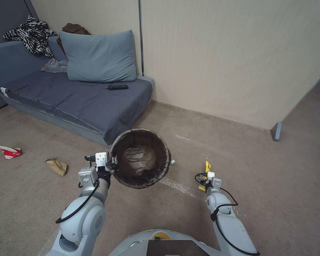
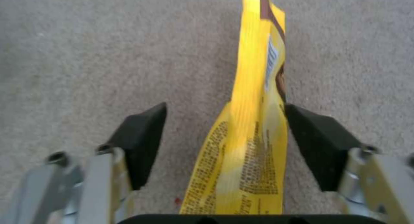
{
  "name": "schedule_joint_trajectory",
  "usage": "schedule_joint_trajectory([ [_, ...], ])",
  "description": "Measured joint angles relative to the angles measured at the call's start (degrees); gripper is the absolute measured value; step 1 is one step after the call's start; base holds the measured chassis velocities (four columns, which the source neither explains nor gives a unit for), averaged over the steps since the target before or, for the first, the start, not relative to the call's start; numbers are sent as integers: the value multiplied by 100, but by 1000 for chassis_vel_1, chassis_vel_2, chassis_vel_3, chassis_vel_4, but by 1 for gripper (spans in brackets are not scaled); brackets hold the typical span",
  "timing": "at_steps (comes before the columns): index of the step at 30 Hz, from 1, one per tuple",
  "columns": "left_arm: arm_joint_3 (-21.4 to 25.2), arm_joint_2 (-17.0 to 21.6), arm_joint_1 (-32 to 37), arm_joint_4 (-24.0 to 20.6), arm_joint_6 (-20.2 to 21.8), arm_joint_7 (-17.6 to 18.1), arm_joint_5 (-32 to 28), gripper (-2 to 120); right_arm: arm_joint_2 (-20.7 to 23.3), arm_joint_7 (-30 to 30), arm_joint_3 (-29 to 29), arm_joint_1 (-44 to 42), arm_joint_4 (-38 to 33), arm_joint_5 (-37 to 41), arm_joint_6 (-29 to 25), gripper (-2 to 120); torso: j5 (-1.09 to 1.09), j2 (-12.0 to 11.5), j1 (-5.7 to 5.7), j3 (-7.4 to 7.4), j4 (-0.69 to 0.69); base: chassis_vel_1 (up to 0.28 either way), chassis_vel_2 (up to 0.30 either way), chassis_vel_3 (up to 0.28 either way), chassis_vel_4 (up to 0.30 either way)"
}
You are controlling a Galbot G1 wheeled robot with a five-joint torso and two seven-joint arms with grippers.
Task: Pick up the trash bin, then pick up the garbage from the floor and place it into the trash bin.
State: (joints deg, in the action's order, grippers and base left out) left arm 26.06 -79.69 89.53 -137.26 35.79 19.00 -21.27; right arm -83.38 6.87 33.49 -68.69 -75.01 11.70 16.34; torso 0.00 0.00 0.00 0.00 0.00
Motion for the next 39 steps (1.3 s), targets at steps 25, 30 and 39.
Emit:
schedule_joint_trajectory([
  [25,84,23,19,-58,-1,0,-35,4,-16,-119,73,181,524,-217,-336,0,0,0,0,0,0,0,0,0,0],
  [30,77,21,6,-34,-1,1,-38,4,-5,-111,78,137,440,-230,-371,0,0,0,0,0,0,0,0,0,0],
  [39,60,11,-6,33,0,6,-47,4,39,-69,47,-208,-318,-225,-517,0,0,0,0,0,0,0,0,0,0],
])
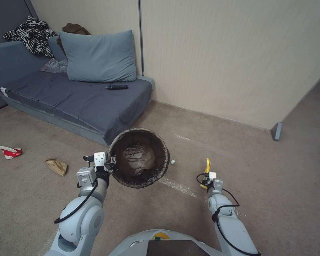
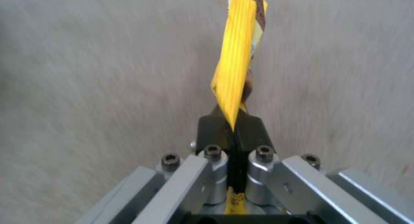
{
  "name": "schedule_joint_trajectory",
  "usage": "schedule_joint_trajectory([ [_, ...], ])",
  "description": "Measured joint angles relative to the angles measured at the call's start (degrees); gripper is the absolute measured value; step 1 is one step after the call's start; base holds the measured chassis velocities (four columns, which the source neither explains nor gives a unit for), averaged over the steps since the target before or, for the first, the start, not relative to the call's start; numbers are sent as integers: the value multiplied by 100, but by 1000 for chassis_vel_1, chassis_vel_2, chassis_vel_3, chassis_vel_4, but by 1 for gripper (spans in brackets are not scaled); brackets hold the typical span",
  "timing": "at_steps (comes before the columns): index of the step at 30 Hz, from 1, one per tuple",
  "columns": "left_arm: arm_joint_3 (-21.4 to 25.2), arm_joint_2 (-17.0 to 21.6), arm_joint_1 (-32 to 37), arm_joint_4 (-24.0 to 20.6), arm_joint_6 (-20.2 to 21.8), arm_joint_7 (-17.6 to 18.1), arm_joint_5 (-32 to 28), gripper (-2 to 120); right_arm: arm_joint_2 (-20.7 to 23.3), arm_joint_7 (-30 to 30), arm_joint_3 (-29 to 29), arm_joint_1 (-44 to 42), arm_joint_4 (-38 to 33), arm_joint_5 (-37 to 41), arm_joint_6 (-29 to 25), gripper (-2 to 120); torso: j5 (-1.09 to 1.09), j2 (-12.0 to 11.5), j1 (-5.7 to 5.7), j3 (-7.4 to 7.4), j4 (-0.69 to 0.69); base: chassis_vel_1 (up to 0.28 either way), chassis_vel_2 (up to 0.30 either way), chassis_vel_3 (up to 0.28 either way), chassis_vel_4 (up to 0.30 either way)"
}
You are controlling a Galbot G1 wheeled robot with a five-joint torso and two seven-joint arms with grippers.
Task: Pick up the trash bin, then pick up the garbage from the floor and place it into the trash bin.
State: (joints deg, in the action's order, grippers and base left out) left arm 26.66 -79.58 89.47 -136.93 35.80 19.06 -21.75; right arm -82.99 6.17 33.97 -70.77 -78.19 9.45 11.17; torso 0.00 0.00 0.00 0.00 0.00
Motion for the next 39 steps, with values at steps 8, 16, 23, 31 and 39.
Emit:
schedule_joint_trajectory([
  [8,-89,-34,-8,82,19,33,-91,4,26,-314,-181,-564,-1649,-250,-1467,0,0,0,0,0,-1,0,0,0,0],
  [16,-194,-16,9,82,162,145,-461,4,174,-1237,-502,-949,-3152,-174,-2385,0,1,0,0,0,0,0,0,0,0],
  [23,-268,-29,9,68,240,205,-609,4,363,-2471,-961,-1064,-4200,455,-2858,0,1,0,0,0,0,0,0,0,0],
  [31,-325,-65,18,59,268,235,-662,4,624,-3328,-1799,-1098,-4653,662,-2757,0,1,0,0,0,0,0,0,0,0],
  [39,-367,-112,21,54,272,254,-669,4,584,-3338,-2115,-1051,-4221,382,-2739,0,0,0,0,0,0,0,0,0,0],
])
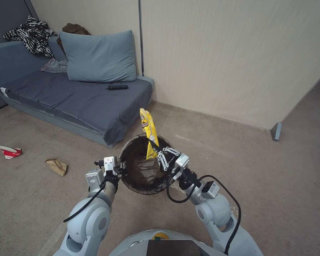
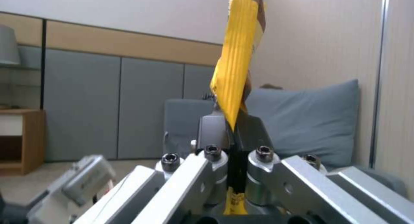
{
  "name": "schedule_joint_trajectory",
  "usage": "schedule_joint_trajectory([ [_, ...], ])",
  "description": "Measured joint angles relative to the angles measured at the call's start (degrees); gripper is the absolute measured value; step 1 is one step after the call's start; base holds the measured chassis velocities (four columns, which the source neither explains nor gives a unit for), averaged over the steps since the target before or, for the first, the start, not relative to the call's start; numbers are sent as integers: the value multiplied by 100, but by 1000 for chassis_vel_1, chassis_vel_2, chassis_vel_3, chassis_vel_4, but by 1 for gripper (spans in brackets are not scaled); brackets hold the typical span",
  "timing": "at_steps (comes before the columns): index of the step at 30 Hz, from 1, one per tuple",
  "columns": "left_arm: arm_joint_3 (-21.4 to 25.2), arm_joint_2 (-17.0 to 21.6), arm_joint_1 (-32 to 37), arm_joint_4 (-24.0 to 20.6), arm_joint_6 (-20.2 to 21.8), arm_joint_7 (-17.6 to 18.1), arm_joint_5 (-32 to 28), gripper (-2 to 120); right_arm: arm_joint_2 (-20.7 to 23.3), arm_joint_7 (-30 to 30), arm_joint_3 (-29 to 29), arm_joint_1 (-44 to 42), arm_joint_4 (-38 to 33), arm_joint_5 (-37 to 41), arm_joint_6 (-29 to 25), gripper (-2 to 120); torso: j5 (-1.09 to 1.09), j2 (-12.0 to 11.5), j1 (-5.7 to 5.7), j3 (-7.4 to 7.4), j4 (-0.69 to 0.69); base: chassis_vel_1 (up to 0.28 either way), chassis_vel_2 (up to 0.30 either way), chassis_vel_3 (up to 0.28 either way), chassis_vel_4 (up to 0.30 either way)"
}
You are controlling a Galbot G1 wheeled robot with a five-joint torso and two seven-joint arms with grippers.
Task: Pick up the trash bin, then pick up the garbage from the floor and place it into the trash bin.
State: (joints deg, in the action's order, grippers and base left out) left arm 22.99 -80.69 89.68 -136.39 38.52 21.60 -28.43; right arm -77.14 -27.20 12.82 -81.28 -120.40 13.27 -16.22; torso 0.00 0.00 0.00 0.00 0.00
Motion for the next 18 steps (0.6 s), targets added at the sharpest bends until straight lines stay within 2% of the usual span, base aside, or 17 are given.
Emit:
schedule_joint_trajectory([
  [18,-17,-29,-41,-26,5,25,-49,4,-123,-27,-101,-138,957,-428,-303,0,0,0,0,0,0,0,0,0,0],
])
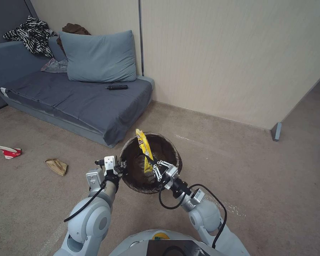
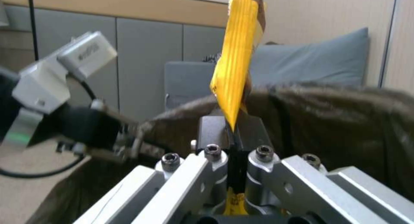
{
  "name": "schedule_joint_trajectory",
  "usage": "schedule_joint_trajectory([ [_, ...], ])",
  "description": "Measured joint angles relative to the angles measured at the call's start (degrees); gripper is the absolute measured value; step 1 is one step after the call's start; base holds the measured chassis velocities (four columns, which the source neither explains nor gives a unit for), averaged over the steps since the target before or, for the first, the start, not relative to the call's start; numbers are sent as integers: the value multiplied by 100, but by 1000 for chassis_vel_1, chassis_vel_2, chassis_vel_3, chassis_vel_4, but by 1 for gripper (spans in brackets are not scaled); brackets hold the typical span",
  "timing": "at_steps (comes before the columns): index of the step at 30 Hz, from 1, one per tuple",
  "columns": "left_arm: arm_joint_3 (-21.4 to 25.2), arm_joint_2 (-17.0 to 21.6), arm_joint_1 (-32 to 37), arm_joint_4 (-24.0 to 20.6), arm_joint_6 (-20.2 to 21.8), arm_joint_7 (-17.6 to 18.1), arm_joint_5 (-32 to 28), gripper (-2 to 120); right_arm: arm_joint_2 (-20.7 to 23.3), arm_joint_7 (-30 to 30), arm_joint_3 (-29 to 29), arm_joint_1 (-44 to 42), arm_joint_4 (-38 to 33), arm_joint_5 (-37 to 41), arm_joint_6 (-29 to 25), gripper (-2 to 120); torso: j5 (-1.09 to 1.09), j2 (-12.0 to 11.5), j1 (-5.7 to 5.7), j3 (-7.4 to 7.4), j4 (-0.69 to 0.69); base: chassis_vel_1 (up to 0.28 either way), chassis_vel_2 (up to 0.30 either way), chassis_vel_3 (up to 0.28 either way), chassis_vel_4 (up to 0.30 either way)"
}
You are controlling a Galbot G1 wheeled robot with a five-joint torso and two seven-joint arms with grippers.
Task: Pick up the trash bin, then pick up the garbage from the floor and place it into the trash bin.
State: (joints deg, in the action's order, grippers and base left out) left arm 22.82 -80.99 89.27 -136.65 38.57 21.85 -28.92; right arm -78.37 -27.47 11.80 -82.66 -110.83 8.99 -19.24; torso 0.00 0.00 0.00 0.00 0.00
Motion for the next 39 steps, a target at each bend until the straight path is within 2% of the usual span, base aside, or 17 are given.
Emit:
schedule_joint_trajectory([
  [3,20,5,-8,-6,3,4,-24,4,-4,0,-1,-20,47,-51,-7,-2,0,0,0,0,0,0,0,0,0],
  [5,31,9,-14,-8,6,9,-41,4,-3,-3,2,-24,52,-62,-7,1,0,0,0,0,0,0,0,0,0],
  [7,54,17,-38,-9,19,28,-95,4,2,-32,17,-41,50,-83,-7,13,0,0,0,0,0,0,0,0,0],
  [8,54,17,-38,-9,19,28,-95,4,2,-32,17,-41,50,-83,-7,13,0,0,0,0,0,0,0,0,0],
  [10,55,17,-62,-4,26,37,-113,4,3,-50,32,-58,40,-100,-7,24,0,0,0,0,0,0,0,0,0],
  [11,55,17,-62,-4,26,37,-113,4,3,-50,32,-58,40,-100,-7,24,0,0,0,0,0,0,0,0,0],
  [14,51,17,-73,7,31,42,-120,4,3,-59,44,-84,30,-117,-13,39,0,0,0,0,0,0,0,0,0],
  [15,51,17,-73,7,31,42,-120,4,3,-59,44,-84,30,-117,-13,39,0,0,0,0,0,0,0,0,0],
  [17,52,21,-78,8,34,44,-123,4,4,-61,53,-89,23,-119,-16,49,0,0,0,0,0,0,0,0,0],
  [19,53,22,-80,8,35,44,-125,4,5,-63,57,-88,20,-119,-17,52,0,0,0,0,0,0,0,0,0],
  [20,59,24,-82,8,37,46,-129,4,8,-70,69,-87,18,-120,-17,61,0,0,0,0,0,0,0,0,0],
  [21,59,24,-82,8,37,46,-129,4,8,-70,69,-87,18,-120,-17,61,0,0,0,0,0,0,0,0,0],
  [26,60,22,-86,6,47,51,-133,4,8,-75,73,-89,16,-123,-34,82,0,0,0,0,0,0,0,0,0],
  [27,60,22,-86,6,47,51,-133,4,8,-75,73,-89,16,-123,-34,82,0,0,0,0,0,0,0,0,0],
  [29,62,23,-88,6,49,51,-133,4,11,-74,75,-99,-11,-124,-50,93,0,0,0,0,0,0,0,0,0],
  [34,89,35,-89,9,50,51,-129,4,8,137,83,-146,-366,-124,-59,100,0,0,0,0,0,0,0,0,0],
  [39,120,55,-83,30,47,18,-47,4,-59,773,357,-274,-1352,-272,48,100,0,0,0,0,0,0,0,0,0],
])
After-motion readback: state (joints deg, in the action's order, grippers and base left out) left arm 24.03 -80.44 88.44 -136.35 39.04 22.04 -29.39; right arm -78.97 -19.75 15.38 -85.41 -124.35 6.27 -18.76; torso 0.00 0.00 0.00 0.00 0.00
